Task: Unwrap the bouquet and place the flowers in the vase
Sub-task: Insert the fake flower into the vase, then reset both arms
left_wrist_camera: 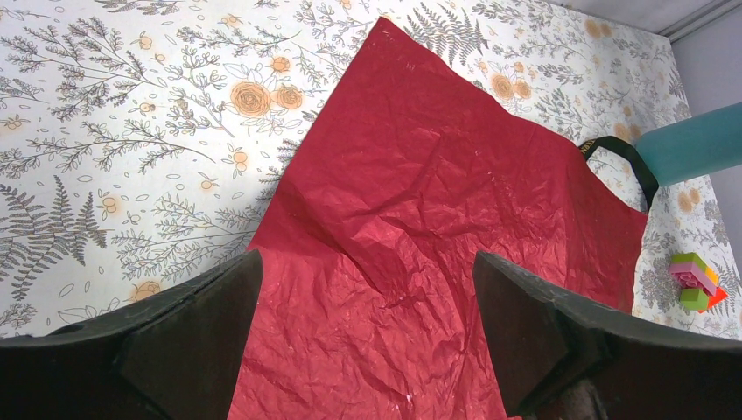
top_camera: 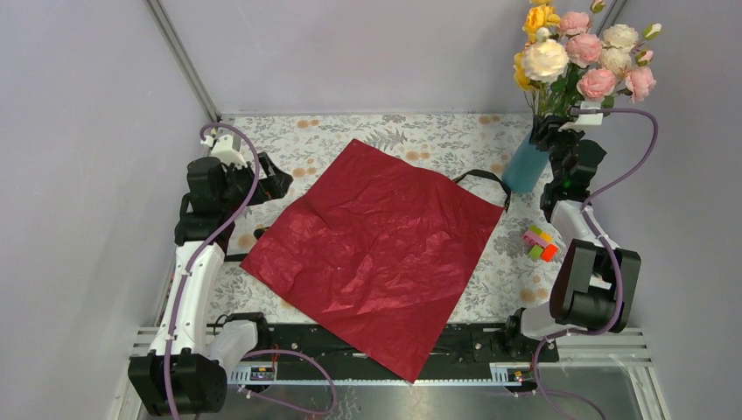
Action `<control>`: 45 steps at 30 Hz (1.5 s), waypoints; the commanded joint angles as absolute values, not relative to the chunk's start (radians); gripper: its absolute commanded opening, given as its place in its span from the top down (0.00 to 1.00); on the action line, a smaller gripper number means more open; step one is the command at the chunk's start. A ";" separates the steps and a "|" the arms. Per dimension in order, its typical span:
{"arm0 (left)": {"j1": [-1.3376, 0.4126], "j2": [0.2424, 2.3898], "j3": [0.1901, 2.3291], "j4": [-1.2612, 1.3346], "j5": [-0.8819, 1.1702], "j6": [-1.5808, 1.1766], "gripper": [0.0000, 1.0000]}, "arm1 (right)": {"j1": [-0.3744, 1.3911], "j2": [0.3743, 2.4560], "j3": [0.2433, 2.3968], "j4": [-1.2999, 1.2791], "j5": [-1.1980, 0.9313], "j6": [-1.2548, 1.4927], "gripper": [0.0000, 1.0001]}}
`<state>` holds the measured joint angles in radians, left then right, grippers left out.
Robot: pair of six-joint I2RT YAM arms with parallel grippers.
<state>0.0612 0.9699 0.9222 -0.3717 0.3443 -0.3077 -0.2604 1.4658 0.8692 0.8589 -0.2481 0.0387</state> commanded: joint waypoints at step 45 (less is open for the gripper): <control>0.067 0.610 1.013 -0.466 -0.118 -0.282 0.01 | -0.200 0.674 0.888 -0.131 -0.156 0.320 0.00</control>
